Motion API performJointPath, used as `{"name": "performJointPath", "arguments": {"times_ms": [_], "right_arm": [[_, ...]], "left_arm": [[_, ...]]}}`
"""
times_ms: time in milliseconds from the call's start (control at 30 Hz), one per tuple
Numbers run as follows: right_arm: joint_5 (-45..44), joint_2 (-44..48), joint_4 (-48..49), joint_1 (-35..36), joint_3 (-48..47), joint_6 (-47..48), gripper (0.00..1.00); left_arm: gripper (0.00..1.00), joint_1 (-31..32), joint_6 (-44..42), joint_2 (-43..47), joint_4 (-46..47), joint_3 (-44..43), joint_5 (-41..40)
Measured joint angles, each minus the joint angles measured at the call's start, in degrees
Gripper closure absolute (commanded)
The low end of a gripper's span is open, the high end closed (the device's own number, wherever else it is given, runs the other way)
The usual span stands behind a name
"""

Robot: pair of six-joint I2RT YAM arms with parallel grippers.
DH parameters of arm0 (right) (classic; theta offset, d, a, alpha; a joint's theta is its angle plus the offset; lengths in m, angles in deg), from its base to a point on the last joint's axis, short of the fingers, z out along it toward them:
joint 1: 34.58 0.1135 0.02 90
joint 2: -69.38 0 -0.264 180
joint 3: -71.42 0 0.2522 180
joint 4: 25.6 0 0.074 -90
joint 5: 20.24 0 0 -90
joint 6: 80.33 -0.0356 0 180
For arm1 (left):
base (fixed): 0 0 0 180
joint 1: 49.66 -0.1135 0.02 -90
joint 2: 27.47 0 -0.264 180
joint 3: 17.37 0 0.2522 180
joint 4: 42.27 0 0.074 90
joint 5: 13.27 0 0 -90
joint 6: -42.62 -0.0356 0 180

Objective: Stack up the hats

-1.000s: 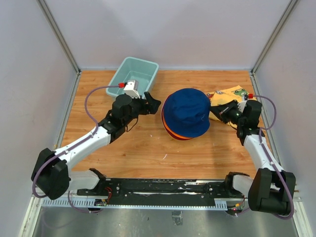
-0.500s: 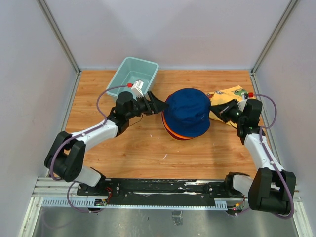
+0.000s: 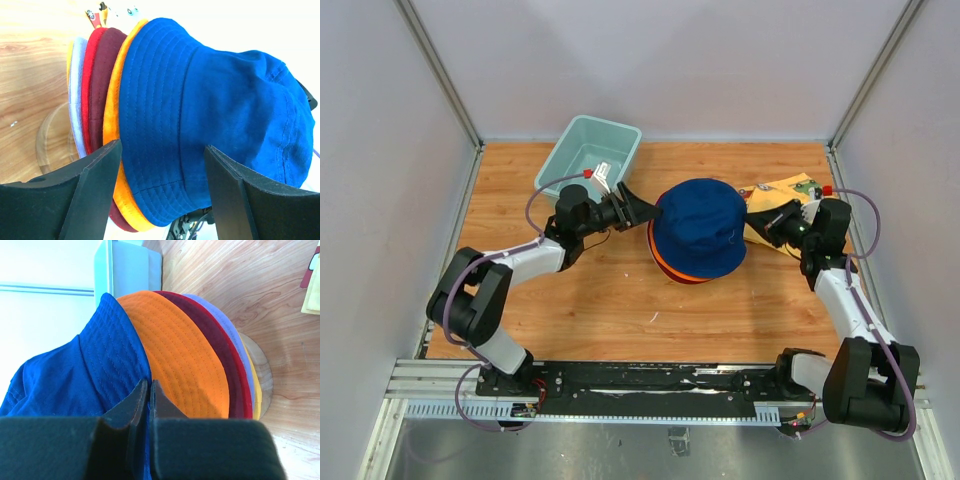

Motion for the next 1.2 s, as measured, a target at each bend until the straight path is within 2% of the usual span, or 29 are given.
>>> {"name": "performJointPath", "arguments": {"times_ms": [533,700,933,967,1100,1200], "right_arm": [[0.02,-0.46,-0.28,0.0,-0.35,0.39,0.99],[0.0,-0.7,-0.85,0.02,-0.98,0.81,0.99],[-0.02,-0.83,-0.94,0.02,-1.07,0.92,0.99],[-0.02,-0.85,-0.94,0.02,-1.07,0.92,0.99],[-0.02,-1.14,-0.92,0.02,-1.07,0.96,0.99],[-0.02,-1.31,-0.92,0.02,-1.07,1.01,0.99]], "left_arm": [[0.29,-1.22,2.84,-3.98,3.87,0.02,2.69],[0.32,-1.55,4.33,-4.9,6.8,0.02,4.09],[0.53,-1.62,8.66,-8.68,14.6,0.0,7.74],[0.59,-1.68,9.35,-9.27,15.54,0.0,8.2],[0.98,-1.97,11.63,-10.78,18.53,0.0,9.51],[0.99,-2.12,12.85,-10.97,20.37,0.02,10.08]]}}
